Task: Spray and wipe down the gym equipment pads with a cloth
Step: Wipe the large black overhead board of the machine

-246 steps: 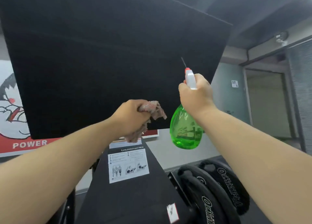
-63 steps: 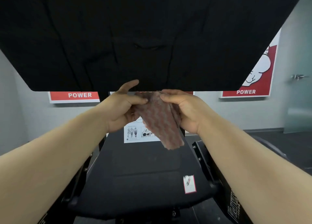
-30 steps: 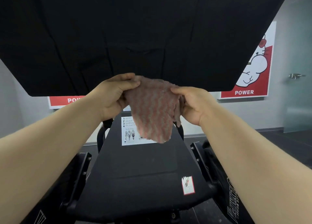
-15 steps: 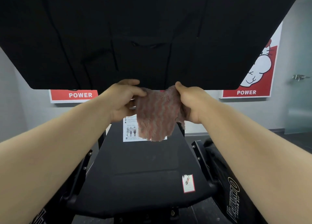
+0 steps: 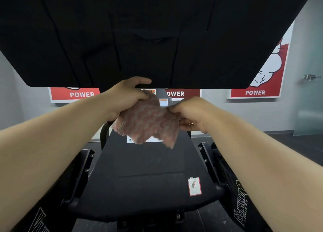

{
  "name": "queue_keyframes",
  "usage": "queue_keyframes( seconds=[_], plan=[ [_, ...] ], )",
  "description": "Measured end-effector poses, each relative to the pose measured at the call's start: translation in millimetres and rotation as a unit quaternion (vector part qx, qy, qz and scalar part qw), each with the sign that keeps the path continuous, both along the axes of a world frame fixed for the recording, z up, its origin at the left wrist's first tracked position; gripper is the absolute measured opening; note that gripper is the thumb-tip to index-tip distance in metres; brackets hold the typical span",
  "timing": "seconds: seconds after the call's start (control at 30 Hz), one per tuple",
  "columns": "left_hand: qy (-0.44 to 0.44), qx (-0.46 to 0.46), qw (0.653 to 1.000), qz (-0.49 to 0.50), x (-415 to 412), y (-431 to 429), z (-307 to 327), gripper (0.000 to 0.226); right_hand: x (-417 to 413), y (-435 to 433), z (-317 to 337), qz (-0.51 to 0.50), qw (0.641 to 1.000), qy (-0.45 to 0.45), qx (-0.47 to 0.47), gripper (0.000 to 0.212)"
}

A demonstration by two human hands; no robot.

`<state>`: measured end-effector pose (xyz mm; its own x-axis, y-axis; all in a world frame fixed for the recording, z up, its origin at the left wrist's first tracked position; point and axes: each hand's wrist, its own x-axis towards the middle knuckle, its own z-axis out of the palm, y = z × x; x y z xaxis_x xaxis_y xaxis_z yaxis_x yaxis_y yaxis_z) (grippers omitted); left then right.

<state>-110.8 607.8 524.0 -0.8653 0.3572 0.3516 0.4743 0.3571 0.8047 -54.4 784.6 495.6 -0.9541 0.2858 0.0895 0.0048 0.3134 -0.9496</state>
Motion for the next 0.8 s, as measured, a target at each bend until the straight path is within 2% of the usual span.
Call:
queue_keyframes(
  seconds=[0.1,0.17,0.23,0.3,0.37,0.43,0.5,0.6,0.7,0.8],
  plan=[
    [-0.024,-0.057,0.998,-0.033,2,-3,6,0.037,-1,4,2,-0.044,0.996,0.064,-0.050,0.008],
    [-0.030,-0.055,0.998,-0.019,1,-4,7,0.033,-3,6,3,-0.030,0.987,0.102,-0.120,0.021],
    [-0.037,-0.044,0.998,-0.009,0,-5,5,0.031,-3,6,5,-0.001,0.983,0.091,-0.158,0.033],
    [-0.041,-0.032,0.999,-0.010,-1,-6,4,0.029,-6,7,3,0.008,0.989,0.064,-0.132,0.030],
    [-0.042,-0.024,0.998,-0.034,-2,-7,5,0.034,-5,3,0,0.003,0.999,0.045,-0.023,0.023],
    [-0.050,-0.019,0.995,-0.079,1,-5,7,0.040,-3,-3,0,0.028,0.996,0.073,0.047,0.038],
    [-0.060,-0.021,0.992,-0.106,6,-1,11,0.043,0,-9,5,0.098,0.988,0.120,0.019,0.055],
    [-0.067,-0.055,0.989,-0.118,10,1,16,0.037,0,-12,14,0.198,0.973,0.105,-0.057,0.053],
    [-0.043,-0.106,0.986,-0.120,7,-4,19,0.029,-3,-4,18,0.183,0.981,0.062,-0.005,0.037],
    [-0.004,-0.178,0.980,-0.091,2,-13,22,0.036,-2,4,22,0.150,0.985,0.034,0.081,0.029]
  ],
)
